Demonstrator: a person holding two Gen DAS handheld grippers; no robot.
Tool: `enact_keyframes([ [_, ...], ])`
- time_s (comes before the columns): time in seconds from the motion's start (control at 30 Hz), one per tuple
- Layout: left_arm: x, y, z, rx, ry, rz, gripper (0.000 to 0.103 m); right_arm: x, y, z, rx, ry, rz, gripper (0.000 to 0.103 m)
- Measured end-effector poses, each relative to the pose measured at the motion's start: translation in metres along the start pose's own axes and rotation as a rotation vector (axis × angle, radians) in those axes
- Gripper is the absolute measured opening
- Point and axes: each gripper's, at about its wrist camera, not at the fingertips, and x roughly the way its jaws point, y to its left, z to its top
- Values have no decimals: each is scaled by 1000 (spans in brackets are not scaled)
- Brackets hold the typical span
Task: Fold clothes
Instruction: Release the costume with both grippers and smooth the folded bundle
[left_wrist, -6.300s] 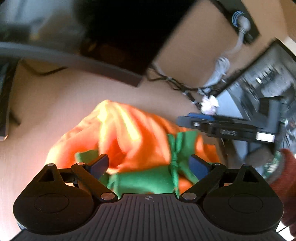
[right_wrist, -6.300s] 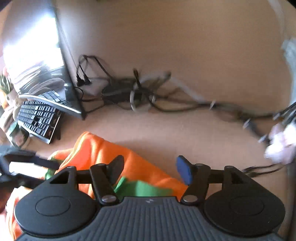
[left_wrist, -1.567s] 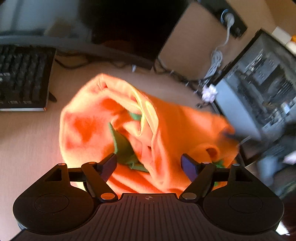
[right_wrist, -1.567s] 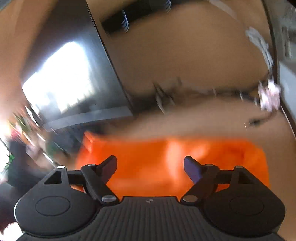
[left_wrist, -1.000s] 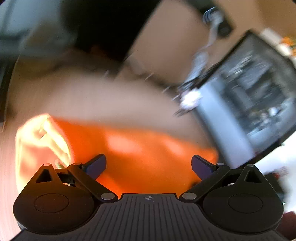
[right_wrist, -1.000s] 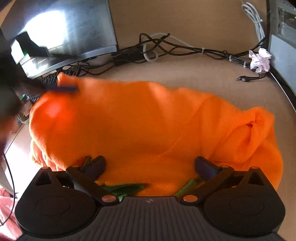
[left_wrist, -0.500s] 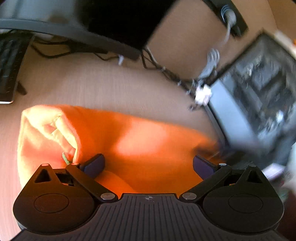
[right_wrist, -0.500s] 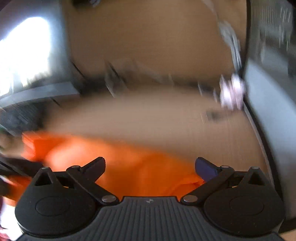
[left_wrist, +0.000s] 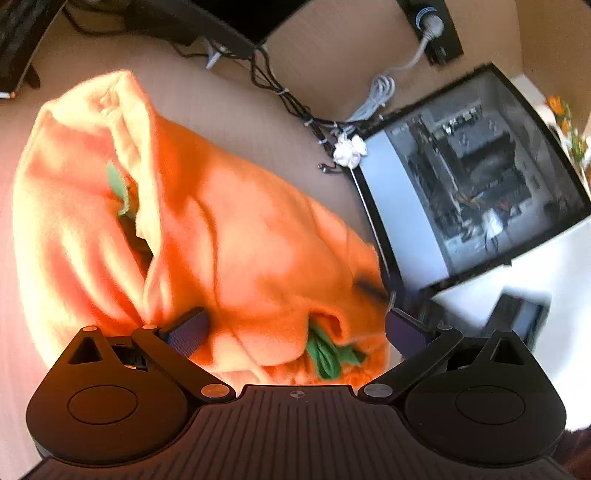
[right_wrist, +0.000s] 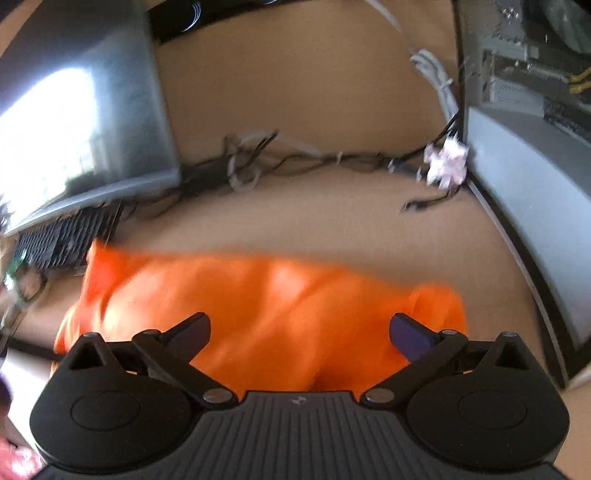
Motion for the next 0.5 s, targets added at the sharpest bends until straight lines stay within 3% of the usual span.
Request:
enact_keyframes([
  [0.07, 10, 8, 10, -32, 2, -16, 103, 3, 13, -25, -76, 62, -70, 103],
  [0.13, 23, 10, 26, -61, 1, -25, 103, -3, 29, -49, -151, 65, -143, 103],
  [0.2, 31, 2, 40, -15, -13, -8, 103, -22, 41, -55, -195, 67, -139, 103],
  [0.33, 21, -24, 53, 62, -78, 42, 103, -64, 30, -37, -221, 32, 19, 103],
  [0.5, -22, -54, 24, 90, -149, -106, 103, -85, -18, -11, -194, -81, -29, 103],
])
